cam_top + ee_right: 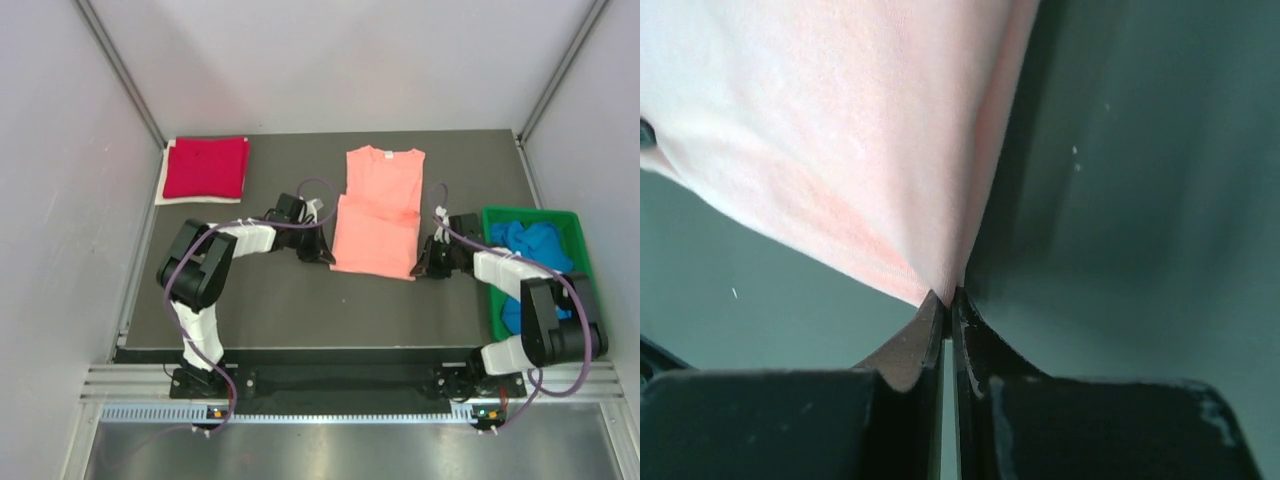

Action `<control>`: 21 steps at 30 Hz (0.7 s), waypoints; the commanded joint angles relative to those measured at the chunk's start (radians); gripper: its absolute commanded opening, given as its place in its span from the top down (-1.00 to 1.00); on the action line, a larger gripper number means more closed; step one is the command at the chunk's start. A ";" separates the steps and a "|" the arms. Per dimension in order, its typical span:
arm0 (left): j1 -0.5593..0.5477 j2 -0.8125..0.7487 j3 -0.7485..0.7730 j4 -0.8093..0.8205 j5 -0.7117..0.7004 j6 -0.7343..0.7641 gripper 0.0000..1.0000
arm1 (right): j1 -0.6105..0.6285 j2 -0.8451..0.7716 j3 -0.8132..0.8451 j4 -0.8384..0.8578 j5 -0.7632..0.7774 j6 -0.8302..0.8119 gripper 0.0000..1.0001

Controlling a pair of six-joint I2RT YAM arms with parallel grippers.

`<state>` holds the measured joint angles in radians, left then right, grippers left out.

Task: Fold and stack the t-shirts
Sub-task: Fold the tshirt

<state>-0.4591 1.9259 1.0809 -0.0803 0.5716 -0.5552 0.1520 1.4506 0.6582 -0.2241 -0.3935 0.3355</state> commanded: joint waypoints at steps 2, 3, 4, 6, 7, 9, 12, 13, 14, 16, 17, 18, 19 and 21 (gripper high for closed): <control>-0.029 -0.125 -0.117 0.020 -0.045 -0.041 1.00 | -0.008 -0.108 -0.107 0.025 0.079 0.069 1.00; -0.033 -0.152 -0.142 0.024 -0.055 -0.048 1.00 | -0.008 -0.120 -0.129 0.026 0.090 0.080 1.00; -0.039 -0.168 -0.186 0.027 -0.062 -0.051 1.00 | -0.008 -0.137 -0.167 0.028 0.116 0.088 1.00; -0.059 -0.215 -0.229 0.045 -0.082 -0.066 1.00 | -0.008 -0.183 -0.199 0.038 0.117 0.131 1.00; -0.067 -0.231 -0.263 0.047 -0.087 -0.069 1.00 | -0.008 -0.199 -0.227 0.034 0.139 0.151 1.00; -0.088 -0.280 -0.288 0.051 -0.104 -0.086 0.95 | -0.006 -0.236 -0.253 0.026 0.145 0.194 1.00; -0.113 -0.339 -0.325 0.062 -0.111 -0.123 0.75 | 0.006 -0.298 -0.321 0.045 0.104 0.238 0.84; -0.115 -0.353 -0.332 0.053 -0.121 -0.129 0.48 | 0.011 -0.318 -0.327 0.037 0.107 0.256 0.80; -0.118 -0.366 -0.332 0.041 -0.133 -0.135 0.38 | 0.012 -0.350 -0.331 0.028 0.110 0.266 0.74; -0.118 -0.392 -0.310 -0.031 -0.197 -0.127 0.21 | 0.015 -0.409 -0.319 -0.047 0.152 0.277 0.55; -0.115 -0.396 -0.293 -0.064 -0.232 -0.108 0.09 | 0.014 -0.429 -0.307 -0.078 0.171 0.274 0.34; -0.112 -0.398 -0.274 -0.122 -0.295 -0.098 0.05 | 0.014 -0.449 -0.274 -0.124 0.189 0.269 0.24; -0.095 -0.392 -0.232 -0.142 -0.315 -0.091 0.02 | 0.014 -0.473 -0.253 -0.138 0.215 0.255 0.15; -0.061 -0.358 -0.191 -0.144 -0.302 -0.069 -0.01 | 0.012 -0.472 -0.183 -0.120 0.225 0.229 0.01</control>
<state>-0.5610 1.5635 0.8066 -0.1738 0.3454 -0.6590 0.1608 0.9985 0.3676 -0.2962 -0.2432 0.5861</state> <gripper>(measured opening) 0.497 0.476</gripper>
